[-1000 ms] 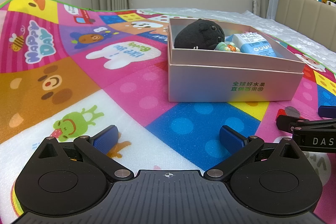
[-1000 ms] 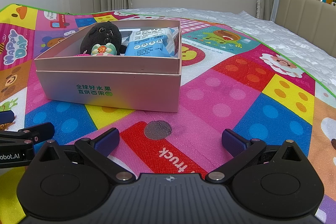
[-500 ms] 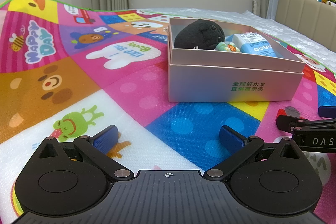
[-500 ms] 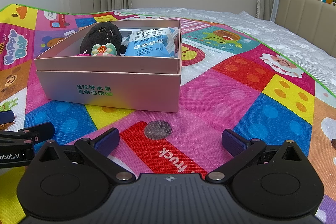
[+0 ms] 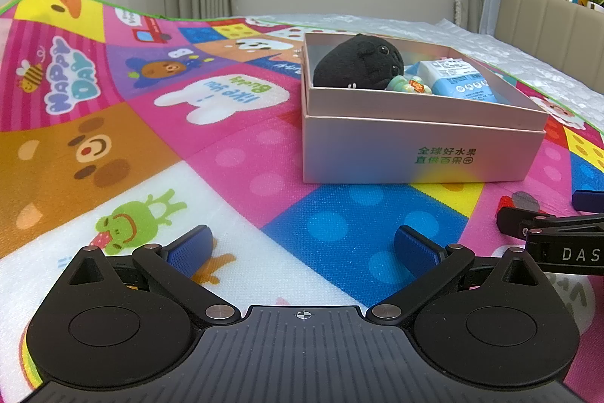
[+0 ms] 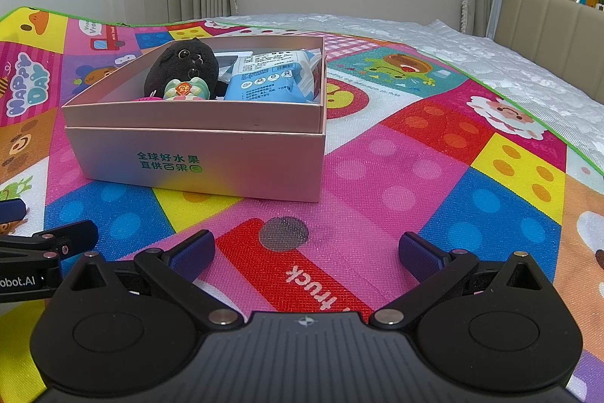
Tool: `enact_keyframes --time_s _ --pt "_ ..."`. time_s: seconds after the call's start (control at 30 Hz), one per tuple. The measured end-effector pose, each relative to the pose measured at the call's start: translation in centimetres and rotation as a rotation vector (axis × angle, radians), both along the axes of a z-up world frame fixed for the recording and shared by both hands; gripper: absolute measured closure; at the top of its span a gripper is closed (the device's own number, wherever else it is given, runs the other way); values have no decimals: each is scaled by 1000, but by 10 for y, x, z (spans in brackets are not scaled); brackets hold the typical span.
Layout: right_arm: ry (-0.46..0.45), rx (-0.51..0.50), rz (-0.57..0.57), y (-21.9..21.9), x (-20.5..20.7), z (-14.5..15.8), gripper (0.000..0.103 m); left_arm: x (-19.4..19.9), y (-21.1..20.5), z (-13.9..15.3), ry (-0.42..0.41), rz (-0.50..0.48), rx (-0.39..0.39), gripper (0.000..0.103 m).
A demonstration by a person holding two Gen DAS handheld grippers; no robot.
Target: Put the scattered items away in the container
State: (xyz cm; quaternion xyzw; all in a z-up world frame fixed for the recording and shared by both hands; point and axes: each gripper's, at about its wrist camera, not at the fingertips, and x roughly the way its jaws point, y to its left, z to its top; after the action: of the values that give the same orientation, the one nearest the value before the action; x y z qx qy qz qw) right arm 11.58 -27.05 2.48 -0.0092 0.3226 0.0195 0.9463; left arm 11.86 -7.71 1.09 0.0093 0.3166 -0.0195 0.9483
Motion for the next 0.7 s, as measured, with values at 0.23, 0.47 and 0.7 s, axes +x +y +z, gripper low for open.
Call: enact_keyframes --time_s 0.23,0.47,0.7 --pt "0 0 0 0 0 0 0 0 0 0 0 0 0 0" --pt "0 0 0 0 0 0 0 -2 0 -2 2 0 0 0" --pt "0 -1 0 0 0 0 0 -3 -5 -3 -3 2 32 0"
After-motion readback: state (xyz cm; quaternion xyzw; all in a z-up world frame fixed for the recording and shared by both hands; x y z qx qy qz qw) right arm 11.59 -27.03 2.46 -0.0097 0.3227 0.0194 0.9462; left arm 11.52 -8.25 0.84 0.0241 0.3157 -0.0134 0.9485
